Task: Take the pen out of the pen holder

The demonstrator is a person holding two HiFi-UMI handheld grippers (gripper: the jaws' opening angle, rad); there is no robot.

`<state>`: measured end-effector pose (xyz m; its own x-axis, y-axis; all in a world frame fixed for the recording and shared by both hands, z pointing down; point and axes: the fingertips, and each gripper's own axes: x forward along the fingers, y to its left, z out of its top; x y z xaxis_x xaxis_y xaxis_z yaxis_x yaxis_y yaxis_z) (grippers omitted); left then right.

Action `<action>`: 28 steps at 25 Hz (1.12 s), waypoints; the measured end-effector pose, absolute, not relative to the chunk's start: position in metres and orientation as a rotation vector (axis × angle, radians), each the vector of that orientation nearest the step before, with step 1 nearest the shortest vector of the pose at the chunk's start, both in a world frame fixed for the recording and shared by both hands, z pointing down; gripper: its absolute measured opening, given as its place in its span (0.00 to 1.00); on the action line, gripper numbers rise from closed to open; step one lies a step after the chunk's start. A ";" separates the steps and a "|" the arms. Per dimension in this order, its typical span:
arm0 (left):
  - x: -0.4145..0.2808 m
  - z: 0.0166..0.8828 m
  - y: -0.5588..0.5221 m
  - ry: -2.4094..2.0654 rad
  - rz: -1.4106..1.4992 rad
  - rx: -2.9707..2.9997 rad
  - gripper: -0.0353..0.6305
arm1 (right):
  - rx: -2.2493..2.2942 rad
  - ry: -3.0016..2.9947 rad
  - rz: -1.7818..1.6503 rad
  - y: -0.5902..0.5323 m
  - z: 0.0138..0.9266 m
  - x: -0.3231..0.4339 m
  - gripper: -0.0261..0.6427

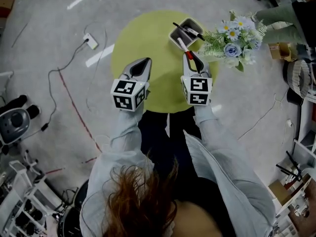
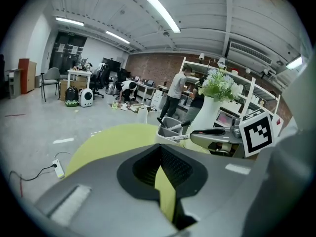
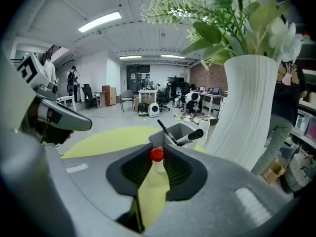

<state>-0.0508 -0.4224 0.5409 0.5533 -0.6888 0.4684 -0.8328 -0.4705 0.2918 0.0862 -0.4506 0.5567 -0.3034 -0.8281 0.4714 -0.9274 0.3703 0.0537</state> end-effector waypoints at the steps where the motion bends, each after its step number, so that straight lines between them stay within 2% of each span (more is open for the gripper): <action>1: -0.051 0.538 -0.422 -1.229 0.392 2.305 0.08 | 1.521 -2.221 0.311 -0.449 0.553 0.086 0.14; 28: -0.076 0.439 -0.368 -1.305 0.285 2.395 0.08 | 1.400 -2.444 0.263 -0.369 0.426 0.066 0.14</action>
